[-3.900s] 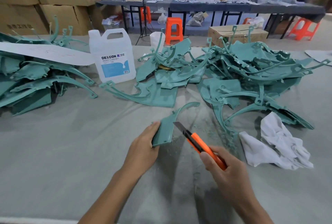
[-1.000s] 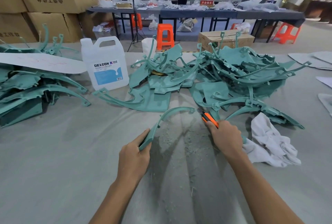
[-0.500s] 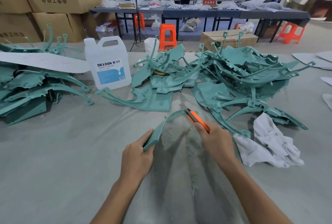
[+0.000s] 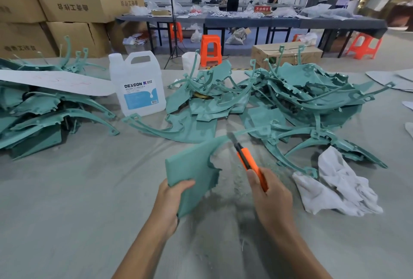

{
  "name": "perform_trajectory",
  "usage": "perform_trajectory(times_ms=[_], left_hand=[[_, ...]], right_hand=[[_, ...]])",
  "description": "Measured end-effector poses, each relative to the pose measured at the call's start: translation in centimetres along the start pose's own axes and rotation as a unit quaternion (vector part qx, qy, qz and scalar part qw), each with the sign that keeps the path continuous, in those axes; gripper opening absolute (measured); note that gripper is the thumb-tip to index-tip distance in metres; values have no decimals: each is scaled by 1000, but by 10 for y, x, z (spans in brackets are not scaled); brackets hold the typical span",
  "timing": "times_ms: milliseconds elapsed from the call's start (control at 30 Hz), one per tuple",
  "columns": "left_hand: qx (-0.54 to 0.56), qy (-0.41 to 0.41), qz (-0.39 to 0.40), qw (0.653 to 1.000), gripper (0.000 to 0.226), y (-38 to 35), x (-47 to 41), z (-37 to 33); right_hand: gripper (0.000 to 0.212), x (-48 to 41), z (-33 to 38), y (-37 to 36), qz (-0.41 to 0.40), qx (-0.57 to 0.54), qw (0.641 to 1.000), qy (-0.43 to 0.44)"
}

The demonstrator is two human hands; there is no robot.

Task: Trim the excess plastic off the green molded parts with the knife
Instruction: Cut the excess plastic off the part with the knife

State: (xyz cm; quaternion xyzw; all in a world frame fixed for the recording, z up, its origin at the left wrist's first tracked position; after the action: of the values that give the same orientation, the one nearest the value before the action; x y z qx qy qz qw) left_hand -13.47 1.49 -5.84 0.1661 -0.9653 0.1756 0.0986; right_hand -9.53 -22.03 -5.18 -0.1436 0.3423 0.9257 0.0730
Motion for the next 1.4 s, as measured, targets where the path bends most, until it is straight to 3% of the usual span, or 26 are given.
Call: perform_trajectory(times_ms=[133,267,567,767,833,967,1033,1133,1200,1300,1400], left_hand=[[83,63,50,993,42,3,0,1],[116,103,68,986,44,13,2,1],[109,130,94,981,44,20,2,4],[39,125,115,985,41,15,6,2],[71,117,94,986,46,15,4,2],[175,96,54,978,41,19,1,4],[182,93,54,977,38,19,3,5],[170,99,47,979,33,17,6,5],[171,100,40,979,35,15,8,3],[163,102,37,981,39,15,10,0],[150,104,36,983,43,14,12,-2]], right_hand=[[45,11,7,-13,37,-10,998,45],[42,14,3,-10,37,-28,998,47],[37,14,5,-12,54,3,997,51],[46,3,-6,8,-68,24,996,-49],[42,3,-8,20,-85,51,995,-19],[32,6,-26,40,-2,173,985,25],[33,6,-34,50,-7,221,975,31],[42,-1,-46,76,-87,198,976,1],[59,-10,-62,98,-99,187,975,-72],[82,-16,-86,120,-19,239,957,-163],[64,-15,-103,143,15,291,928,-231]])
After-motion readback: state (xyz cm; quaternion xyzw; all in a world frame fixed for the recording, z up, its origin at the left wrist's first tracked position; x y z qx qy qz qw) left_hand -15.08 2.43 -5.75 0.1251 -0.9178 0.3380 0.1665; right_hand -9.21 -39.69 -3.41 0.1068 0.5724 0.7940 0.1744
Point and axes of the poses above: each hand's wrist, its own x-axis away from the middle knuckle, its own y-axis out of the back of the hand, z = x × y, the point moved 3 cm from there along -x, towards the middle knuckle, and after that the axes turned 3 degrees about z, right-handed, at the moved point
